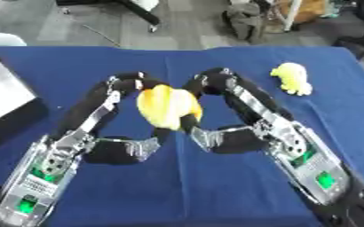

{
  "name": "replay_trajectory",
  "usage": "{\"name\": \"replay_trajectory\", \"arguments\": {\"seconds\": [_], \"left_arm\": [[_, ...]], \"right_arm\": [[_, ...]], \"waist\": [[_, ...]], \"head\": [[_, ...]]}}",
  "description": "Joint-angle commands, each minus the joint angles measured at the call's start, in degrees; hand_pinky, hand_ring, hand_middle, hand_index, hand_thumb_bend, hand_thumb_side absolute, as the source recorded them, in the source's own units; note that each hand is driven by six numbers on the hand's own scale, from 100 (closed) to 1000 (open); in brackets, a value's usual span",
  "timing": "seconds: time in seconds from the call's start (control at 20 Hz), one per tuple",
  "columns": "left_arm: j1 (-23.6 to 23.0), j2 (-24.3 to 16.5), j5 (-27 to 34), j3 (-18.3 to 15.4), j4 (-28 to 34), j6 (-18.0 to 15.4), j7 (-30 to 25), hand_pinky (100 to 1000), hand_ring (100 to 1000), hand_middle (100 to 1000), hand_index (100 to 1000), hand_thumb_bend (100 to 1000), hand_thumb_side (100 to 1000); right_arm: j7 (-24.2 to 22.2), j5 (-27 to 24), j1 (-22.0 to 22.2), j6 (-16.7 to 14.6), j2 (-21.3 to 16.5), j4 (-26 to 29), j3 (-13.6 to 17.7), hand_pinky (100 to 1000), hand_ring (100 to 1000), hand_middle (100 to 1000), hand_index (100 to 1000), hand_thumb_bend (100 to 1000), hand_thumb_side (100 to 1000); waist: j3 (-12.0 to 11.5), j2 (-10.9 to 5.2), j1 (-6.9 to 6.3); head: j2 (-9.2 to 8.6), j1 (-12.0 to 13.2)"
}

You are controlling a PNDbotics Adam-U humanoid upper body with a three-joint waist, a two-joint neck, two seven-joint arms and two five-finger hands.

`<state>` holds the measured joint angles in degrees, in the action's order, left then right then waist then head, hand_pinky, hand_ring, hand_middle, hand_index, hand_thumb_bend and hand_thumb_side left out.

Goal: Pick up the objects with one hand, pass them to the other hand, and then place them into the box on the other side of the table.

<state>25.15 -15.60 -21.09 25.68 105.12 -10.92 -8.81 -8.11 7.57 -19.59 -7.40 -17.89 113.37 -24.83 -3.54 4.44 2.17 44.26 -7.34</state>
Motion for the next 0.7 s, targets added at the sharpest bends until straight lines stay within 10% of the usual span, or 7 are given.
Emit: {"name": "replay_trajectory", "arguments": {"seconds": [0.05, 0.7], "left_arm": [[0.58, -0.16, 1.95, -0.25, 1.50, -0.23, -0.02, 883, 683, 688, 822, 285, 479], [0.88, 0.28, 7.16, -0.13, 2.19, -0.07, 0.47, 885, 678, 681, 813, 274, 473]], "right_arm": [[0.16, -0.98, -0.31, 0.71, -0.83, 1.22, 0.10, 568, 684, 269, 173, 100, 202], [-0.64, -5.74, 0.06, 3.90, -1.22, 1.22, -0.50, 562, 689, 268, 172, 100, 303]], "waist": [[0.06, -0.83, -0.13], [-0.01, -0.85, -0.11]], "head": [[-0.14, -0.35], [-0.14, -1.11]]}}
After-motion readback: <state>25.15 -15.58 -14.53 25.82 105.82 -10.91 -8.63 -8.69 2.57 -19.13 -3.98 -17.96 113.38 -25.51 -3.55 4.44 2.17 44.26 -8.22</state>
